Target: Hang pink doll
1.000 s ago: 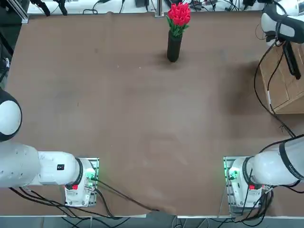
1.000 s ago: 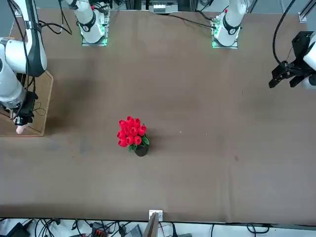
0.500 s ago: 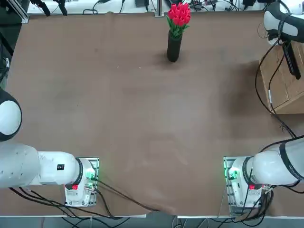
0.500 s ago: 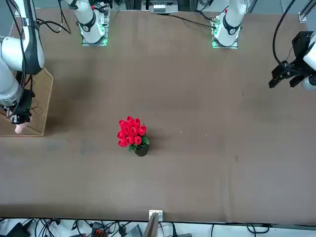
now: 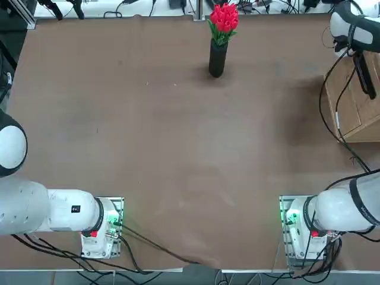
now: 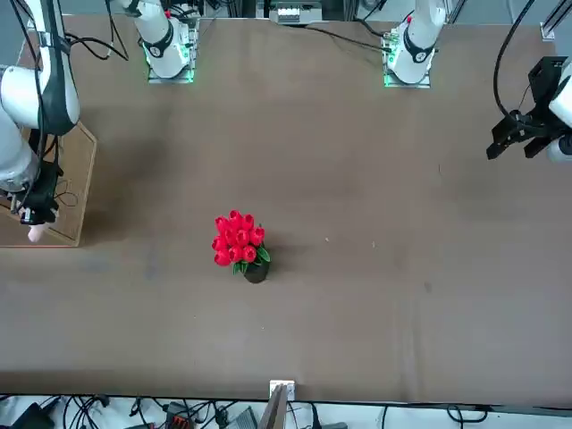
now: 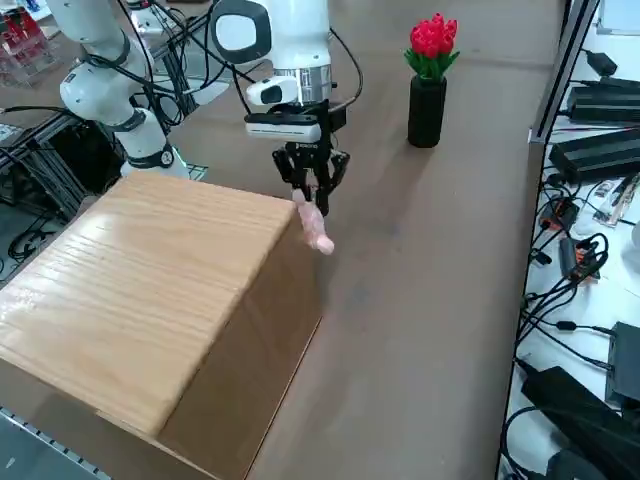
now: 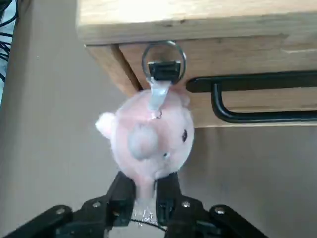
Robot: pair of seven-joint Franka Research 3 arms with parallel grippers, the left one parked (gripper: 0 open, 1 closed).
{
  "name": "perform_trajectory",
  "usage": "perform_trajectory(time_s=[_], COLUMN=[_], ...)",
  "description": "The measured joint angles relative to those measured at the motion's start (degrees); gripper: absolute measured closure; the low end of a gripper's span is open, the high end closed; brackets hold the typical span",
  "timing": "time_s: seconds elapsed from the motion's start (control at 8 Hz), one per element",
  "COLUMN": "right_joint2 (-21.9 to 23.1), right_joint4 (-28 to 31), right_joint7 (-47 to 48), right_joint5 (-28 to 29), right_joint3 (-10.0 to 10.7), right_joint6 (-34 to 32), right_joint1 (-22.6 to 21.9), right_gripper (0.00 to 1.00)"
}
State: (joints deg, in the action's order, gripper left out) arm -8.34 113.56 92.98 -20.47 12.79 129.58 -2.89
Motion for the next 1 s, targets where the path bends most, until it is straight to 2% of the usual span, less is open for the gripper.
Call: perform_trajectory(time_s=[0.12, 0.38, 0.5, 0.75, 1.0], right_joint2=[0.2, 1.5, 2.4, 3.7, 4.1], right_joint4=[0.0, -0.9, -2.5, -8.7, -15.0], right_joint7=[-1.3, -9.7, -16.0, -31.4, -47.3], right_joint5=[0.3, 5.1, 7.7, 18.2, 21.1], right_joint3=[0.0, -0.1, -0.2, -0.5, -1.1], right_joint6=[-0.6, -4.0, -9.0, -19.4, -28.3], right_joint1=[0.0, 0.0, 0.0, -0.1, -1.2], right_gripper=[0.47, 0.09, 0.0, 0.0, 0.0])
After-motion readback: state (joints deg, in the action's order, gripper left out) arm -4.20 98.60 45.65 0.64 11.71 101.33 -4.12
